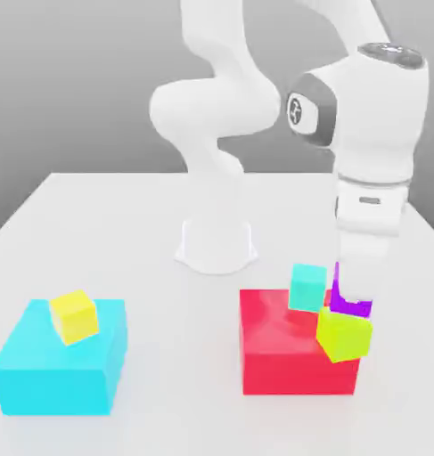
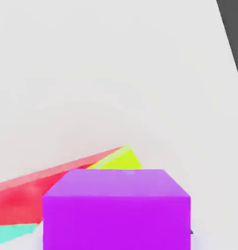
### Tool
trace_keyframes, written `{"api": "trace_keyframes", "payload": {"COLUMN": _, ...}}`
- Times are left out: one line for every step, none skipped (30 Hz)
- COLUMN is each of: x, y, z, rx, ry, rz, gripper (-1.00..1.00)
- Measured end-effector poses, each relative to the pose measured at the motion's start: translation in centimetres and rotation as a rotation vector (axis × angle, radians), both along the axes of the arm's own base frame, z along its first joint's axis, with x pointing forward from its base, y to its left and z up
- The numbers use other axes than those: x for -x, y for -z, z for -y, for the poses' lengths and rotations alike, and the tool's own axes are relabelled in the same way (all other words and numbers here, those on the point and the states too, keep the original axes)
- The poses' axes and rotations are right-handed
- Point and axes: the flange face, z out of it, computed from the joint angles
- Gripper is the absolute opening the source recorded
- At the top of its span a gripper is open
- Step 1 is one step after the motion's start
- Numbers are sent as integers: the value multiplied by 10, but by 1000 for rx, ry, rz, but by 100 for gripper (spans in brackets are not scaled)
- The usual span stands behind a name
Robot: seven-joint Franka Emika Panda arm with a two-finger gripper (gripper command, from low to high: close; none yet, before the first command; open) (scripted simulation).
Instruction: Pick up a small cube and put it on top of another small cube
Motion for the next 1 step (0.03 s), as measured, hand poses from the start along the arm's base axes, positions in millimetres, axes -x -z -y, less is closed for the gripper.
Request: {"api": "trace_keyframes", "payload": {"x": 0, "y": 0, "z": 0, "rx": 0, "ry": 0, "rz": 0, "gripper": 100}}
